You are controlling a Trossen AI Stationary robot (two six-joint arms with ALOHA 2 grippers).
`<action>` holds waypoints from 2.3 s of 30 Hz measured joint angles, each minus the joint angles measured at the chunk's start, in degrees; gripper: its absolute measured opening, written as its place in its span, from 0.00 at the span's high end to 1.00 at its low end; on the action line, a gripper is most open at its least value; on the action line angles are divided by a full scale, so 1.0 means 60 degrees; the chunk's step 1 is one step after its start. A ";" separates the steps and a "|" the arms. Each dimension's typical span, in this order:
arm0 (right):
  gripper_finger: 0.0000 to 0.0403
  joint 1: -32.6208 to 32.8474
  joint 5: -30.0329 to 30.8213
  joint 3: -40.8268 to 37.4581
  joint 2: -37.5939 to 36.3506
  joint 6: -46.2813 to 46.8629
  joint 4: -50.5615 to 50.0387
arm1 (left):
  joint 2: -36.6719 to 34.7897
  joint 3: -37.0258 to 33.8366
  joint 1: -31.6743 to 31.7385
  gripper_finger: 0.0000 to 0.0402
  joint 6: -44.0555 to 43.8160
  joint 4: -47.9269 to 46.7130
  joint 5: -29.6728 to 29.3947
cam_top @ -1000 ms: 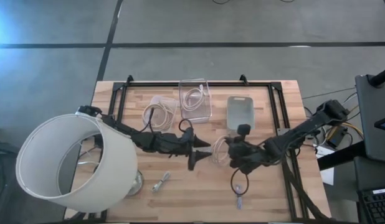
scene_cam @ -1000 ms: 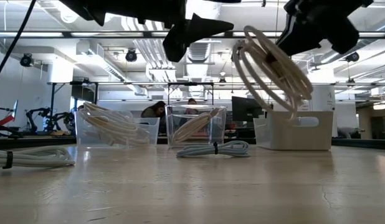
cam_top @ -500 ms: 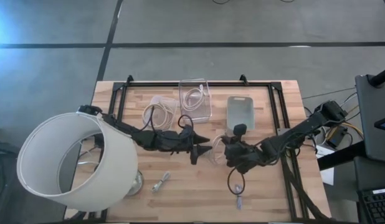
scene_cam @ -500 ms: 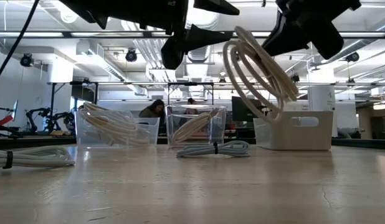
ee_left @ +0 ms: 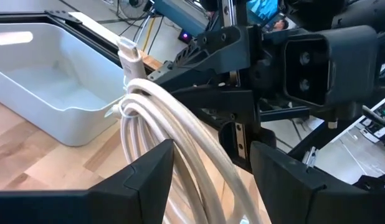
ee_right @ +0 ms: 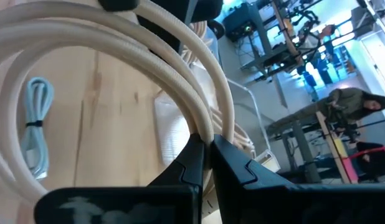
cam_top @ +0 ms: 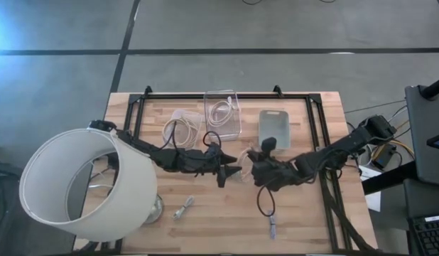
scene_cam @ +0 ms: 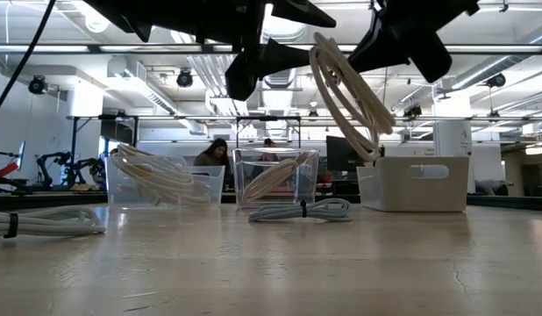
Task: Pick & Place USB Port
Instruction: Put the brown USB cable into the transparent bin
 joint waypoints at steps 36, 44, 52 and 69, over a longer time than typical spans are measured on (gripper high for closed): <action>0.76 -0.0060 -0.0089 0.0004 -0.0013 0.0265 0.0792 | 0.0015 -0.0029 0.0280 0.89 0.1324 -0.0987 -0.0851; 0.70 0.0416 -0.0100 0.0005 -0.0557 0.0911 -0.0124 | -0.0039 -0.0029 0.0325 0.89 0.1508 -0.0928 -0.1147; 0.68 0.1135 -0.0053 0.0007 -0.1808 0.1362 -0.1060 | -0.0676 -0.0025 0.0324 0.89 0.2093 -0.0643 -0.1147; 0.75 0.1076 -0.0016 -0.0400 -0.2626 0.1421 -0.1490 | -0.0841 -0.0018 0.1604 0.89 0.4535 -0.1569 -0.3486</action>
